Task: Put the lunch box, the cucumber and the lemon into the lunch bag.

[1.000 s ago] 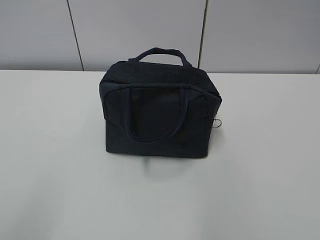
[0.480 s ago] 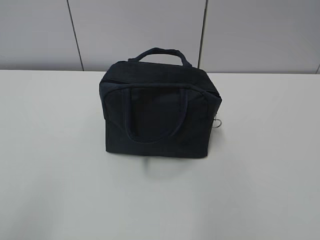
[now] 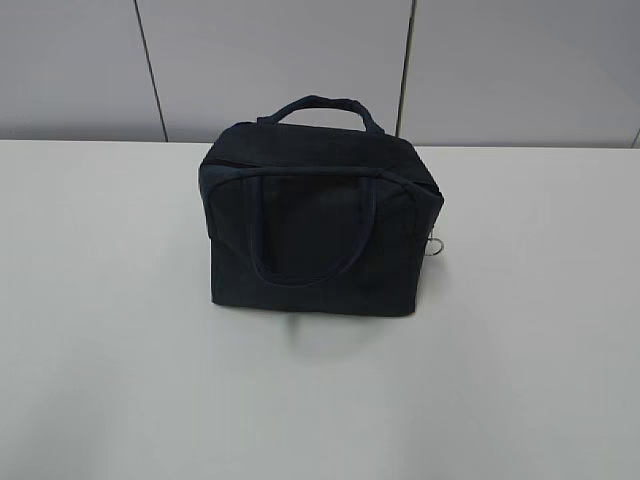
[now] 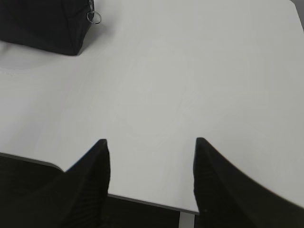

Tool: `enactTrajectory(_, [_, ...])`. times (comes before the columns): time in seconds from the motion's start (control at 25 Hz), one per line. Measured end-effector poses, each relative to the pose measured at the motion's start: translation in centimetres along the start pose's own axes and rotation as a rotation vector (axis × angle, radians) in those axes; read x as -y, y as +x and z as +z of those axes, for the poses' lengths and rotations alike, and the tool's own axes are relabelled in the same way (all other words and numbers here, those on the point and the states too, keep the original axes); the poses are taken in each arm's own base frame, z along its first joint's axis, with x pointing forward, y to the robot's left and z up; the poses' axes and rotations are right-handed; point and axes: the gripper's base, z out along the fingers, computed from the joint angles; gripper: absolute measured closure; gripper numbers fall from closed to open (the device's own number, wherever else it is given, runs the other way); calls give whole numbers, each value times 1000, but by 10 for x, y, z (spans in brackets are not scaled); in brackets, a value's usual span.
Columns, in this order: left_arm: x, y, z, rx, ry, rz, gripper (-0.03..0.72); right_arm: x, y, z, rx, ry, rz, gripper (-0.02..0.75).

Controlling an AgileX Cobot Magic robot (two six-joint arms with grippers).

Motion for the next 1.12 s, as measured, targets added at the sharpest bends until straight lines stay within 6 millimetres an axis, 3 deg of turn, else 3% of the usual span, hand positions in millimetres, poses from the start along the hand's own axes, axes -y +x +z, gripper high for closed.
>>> enactTrajectory(0.28, [0, -1, 2, -10, -120, -70, 367, 0, 0, 0, 0, 0, 0, 316])
enactTrajectory(1.12, [2, -2, 3, -3, -104, -78, 367, -2, 0, 0, 8, -48, -1, 317])
